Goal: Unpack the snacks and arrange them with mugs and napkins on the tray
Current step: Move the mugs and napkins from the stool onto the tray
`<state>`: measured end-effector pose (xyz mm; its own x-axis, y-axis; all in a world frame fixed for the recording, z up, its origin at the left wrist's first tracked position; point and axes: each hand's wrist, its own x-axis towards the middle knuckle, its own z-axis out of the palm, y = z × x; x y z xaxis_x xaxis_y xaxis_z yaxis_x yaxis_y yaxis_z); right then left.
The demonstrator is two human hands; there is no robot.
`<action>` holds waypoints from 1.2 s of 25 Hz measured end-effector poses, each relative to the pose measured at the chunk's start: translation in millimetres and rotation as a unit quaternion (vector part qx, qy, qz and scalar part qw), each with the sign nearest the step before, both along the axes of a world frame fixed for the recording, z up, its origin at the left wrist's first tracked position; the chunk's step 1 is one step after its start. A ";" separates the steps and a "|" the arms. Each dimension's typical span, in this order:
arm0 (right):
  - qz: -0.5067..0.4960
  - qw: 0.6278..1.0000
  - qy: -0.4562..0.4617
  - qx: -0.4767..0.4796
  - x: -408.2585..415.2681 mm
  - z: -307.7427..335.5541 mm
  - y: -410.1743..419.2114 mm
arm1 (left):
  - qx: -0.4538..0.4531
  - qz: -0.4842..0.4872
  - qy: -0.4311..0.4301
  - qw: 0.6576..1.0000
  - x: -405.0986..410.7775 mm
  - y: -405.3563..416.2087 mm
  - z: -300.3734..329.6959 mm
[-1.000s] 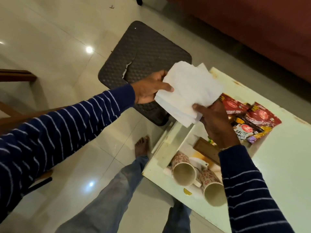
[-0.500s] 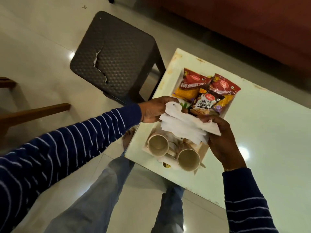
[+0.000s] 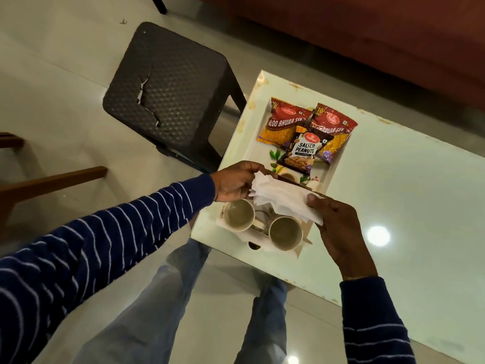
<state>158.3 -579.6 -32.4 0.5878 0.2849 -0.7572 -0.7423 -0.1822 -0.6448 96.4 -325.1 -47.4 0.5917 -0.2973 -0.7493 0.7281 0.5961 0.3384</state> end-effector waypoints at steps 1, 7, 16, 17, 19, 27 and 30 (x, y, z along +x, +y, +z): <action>0.027 0.999 -0.029 -0.030 -3.2 -3.3 -1.2 | -0.020 0.015 0.004 1.000 -2.4 -0.3 2.7; -0.052 0.995 0.005 -0.084 -5.2 -14.1 10.9 | 0.161 0.047 0.076 0.983 5.9 -10.8 -1.1; -0.111 0.984 0.057 -0.126 15.5 -34.4 30.2 | 0.397 0.071 0.138 0.905 24.5 -24.9 -25.2; -0.115 0.983 0.060 -0.131 14.6 -38.0 29.7 | 0.418 0.068 0.129 0.897 24.3 -26.2 -29.2; -0.143 0.978 0.076 -0.132 10.0 -42.7 27.3 | 0.443 0.053 0.109 0.888 19.7 -26.9 -34.7; 0.021 0.906 -0.214 -0.364 47.6 -21.2 15.7 | 0.557 0.222 0.148 0.787 -59.2 -11.6 -24.1; 0.182 0.831 -0.403 -0.336 108.6 -16.3 32.7 | 0.428 0.319 0.289 0.795 -117.7 -49.7 -30.2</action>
<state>266.9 -546.9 -48.6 0.9491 0.2267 -0.2187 0.0652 -0.8206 -0.5678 -21.4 -374.8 -77.7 -0.0992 0.6899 -0.7171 0.5512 0.6381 0.5376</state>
